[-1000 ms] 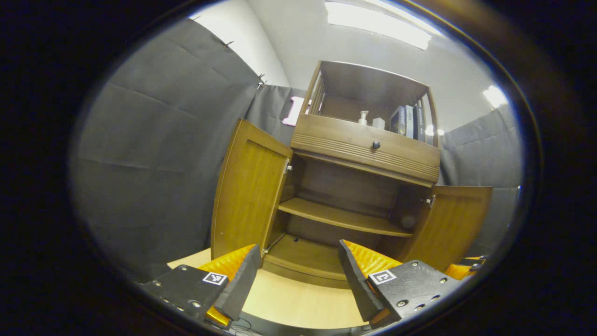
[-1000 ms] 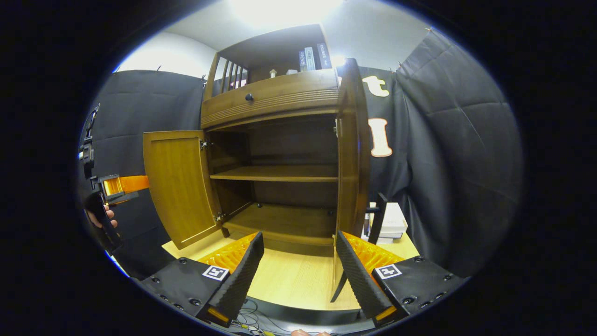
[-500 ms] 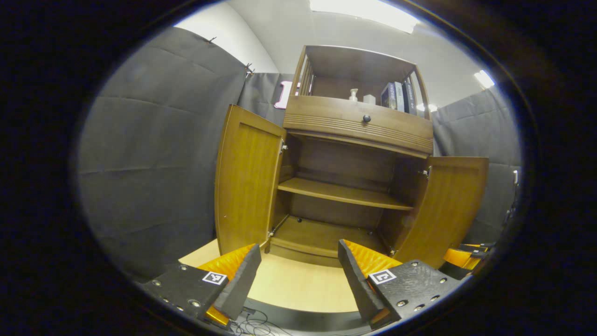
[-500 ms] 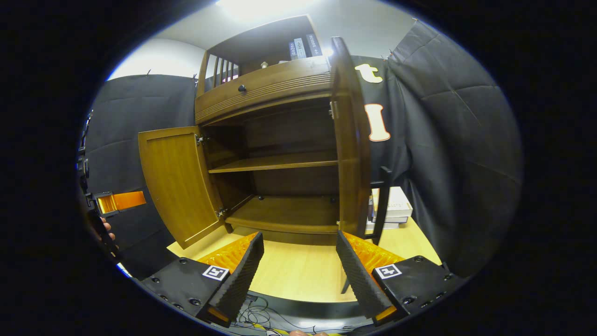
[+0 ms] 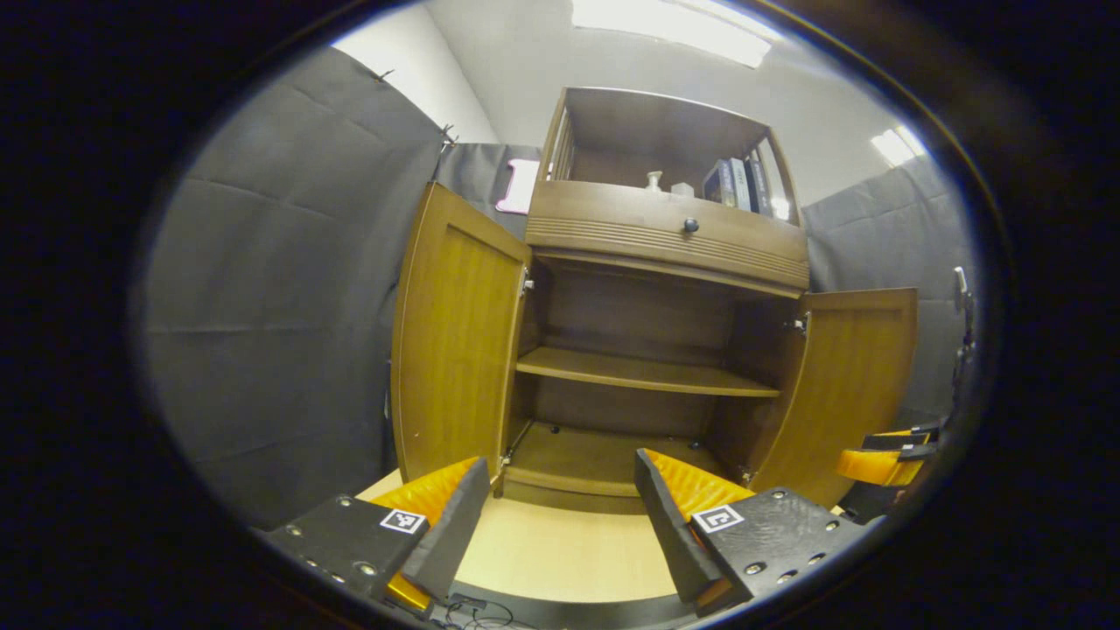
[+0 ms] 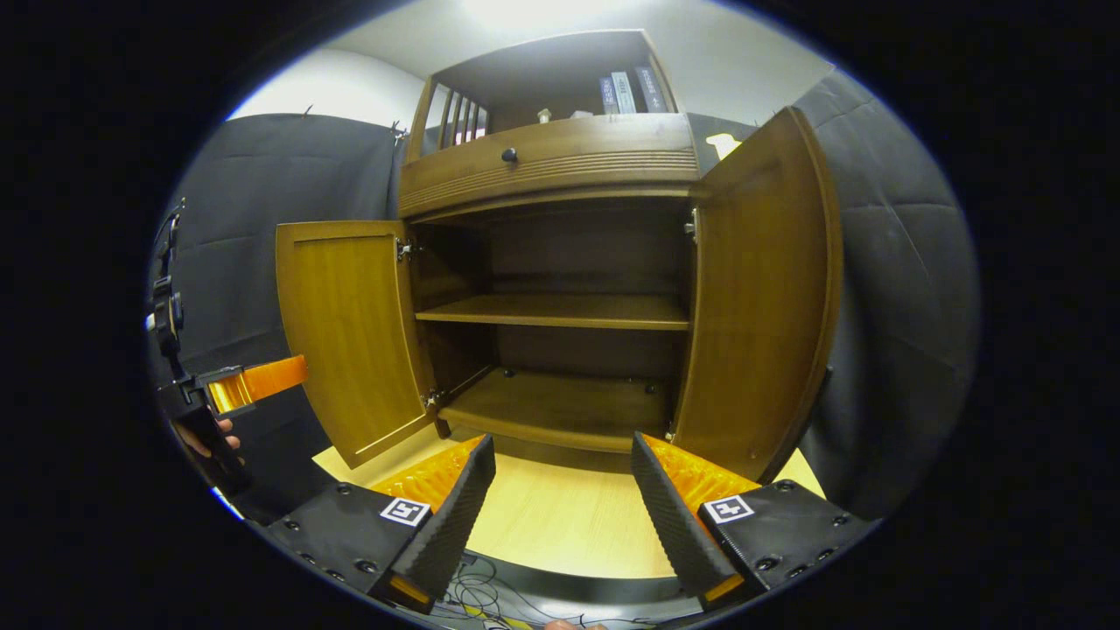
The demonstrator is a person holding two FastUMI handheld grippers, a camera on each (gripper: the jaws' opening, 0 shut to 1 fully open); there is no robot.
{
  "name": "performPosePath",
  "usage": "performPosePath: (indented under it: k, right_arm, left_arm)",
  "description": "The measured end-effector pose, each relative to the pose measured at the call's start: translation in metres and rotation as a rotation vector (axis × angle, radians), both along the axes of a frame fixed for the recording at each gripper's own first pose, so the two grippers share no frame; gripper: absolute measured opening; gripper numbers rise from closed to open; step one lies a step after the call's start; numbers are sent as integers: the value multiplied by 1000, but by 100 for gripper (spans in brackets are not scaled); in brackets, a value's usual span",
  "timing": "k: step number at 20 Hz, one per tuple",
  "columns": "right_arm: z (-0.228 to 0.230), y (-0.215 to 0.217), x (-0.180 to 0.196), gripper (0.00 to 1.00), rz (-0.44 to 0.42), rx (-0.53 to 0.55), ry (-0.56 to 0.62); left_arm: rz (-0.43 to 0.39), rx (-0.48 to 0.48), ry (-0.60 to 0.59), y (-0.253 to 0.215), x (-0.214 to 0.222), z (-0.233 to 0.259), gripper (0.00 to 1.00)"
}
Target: Open the right door of the double-door shoe cabinet with the right hand, and open the left door with the left hand.
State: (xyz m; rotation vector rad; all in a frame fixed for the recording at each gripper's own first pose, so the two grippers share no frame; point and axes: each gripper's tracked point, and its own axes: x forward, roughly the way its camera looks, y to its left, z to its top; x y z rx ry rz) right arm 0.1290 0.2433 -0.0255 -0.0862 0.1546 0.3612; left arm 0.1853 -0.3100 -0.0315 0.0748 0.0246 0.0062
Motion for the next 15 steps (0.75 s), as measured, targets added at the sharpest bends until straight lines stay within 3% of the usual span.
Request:
performPosePath:
  k: [1, 3, 4, 5, 8, 12, 15]
  right_arm:
    - [-1, 10, 0, 93, 2, -2, 14]
    - [2, 25, 2, 100, -11, -22, 15]
    - [6, 32, 3, 92, -28, -31, 6]
    - [9, 39, 5, 98, -42, -32, 0]
    - [19, 50, 6, 94, -79, -50, -13]
    - [18, 48, 4, 97, -113, -77, -33]
    - [4, 57, 0, 98, -87, -74, 28]
  left_arm:
    - [-13, -3, -6, 0, -1, -3, 94]
    - [-40, -2, 4, 5, -4, -9, 94]
    - [-55, 4, 15, 9, -9, -15, 94]
    - [-69, 13, 28, 16, -12, -21, 94]
    - [-79, 66, 40, 48, -11, -30, 94]
    - [-51, 165, 15, 75, -1, -17, 94]
    - [-35, 120, 12, 76, -3, -19, 94]
